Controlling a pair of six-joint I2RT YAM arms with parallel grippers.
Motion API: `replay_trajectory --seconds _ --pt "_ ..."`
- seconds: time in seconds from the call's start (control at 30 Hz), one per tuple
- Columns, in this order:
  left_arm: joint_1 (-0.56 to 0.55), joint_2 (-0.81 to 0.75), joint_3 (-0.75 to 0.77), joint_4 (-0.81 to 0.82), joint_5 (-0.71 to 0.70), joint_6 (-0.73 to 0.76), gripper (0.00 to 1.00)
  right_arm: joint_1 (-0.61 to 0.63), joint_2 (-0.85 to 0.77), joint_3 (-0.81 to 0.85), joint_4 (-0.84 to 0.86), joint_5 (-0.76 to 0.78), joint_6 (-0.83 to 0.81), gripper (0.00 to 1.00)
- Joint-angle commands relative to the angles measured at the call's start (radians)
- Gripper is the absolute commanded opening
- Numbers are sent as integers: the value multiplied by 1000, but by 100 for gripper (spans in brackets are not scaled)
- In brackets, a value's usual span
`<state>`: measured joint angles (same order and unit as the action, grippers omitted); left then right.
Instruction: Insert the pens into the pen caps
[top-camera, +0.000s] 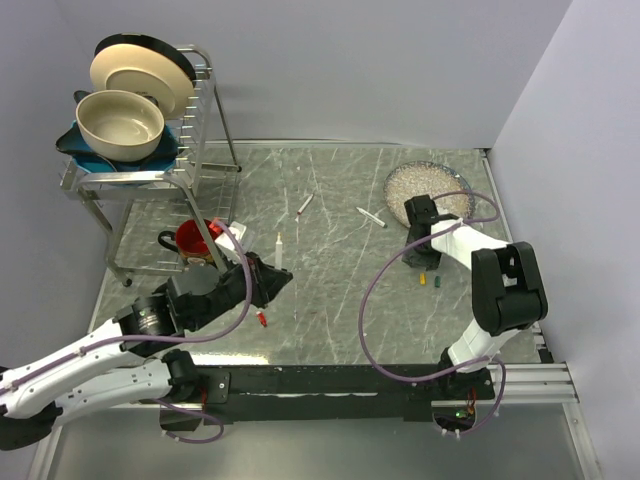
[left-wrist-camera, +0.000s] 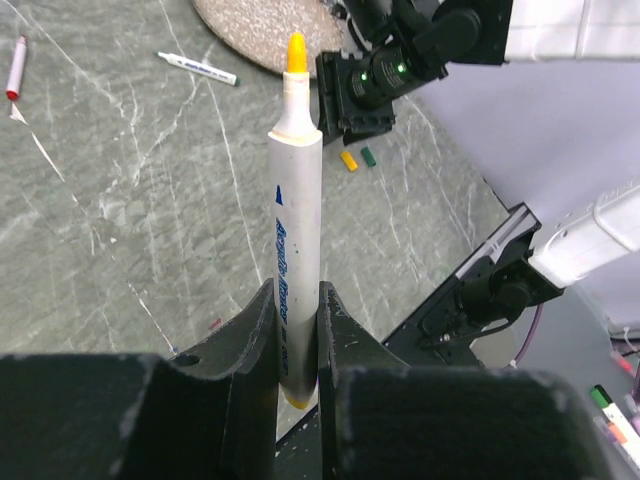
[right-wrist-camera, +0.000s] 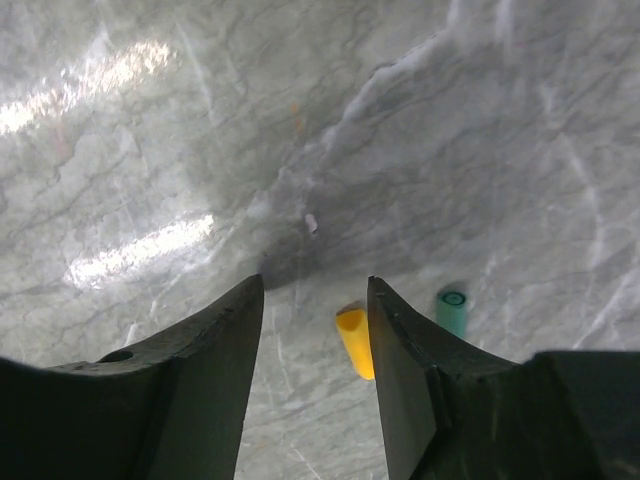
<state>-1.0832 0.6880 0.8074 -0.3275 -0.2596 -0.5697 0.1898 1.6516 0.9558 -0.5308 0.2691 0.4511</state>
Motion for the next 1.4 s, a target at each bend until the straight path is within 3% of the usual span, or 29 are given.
replay_trajectory --seconds 0.0,0.27,0.4,0.67,0.8,0.97,1.2,1.37 --pt "-4 -15 7 7 -46 -7 2 -9 -7 -29 28 -71 4 53" --pt "-4 1 13 4 -61 -10 2 -4 -56 -101 46 -149 29 52" --pt "-4 13 22 -10 -58 -10 1 45 -108 -150 87 -206 35 51" --pt "-3 -7 32 -47 -75 -18 2 198 -188 -198 52 -142 116 49" --pt "-4 -33 13 -38 -90 -30 2 160 -274 -194 -13 -31 277 48" --pt "-4 -30 4 -28 -96 -30 3 74 -346 -119 -93 -83 571 48" --pt "-3 -4 26 -47 -93 -27 2 -9 -236 -14 -294 -99 924 53" --pt "-3 -15 23 -47 -102 -27 3 -108 -205 -55 -287 -189 998 53"
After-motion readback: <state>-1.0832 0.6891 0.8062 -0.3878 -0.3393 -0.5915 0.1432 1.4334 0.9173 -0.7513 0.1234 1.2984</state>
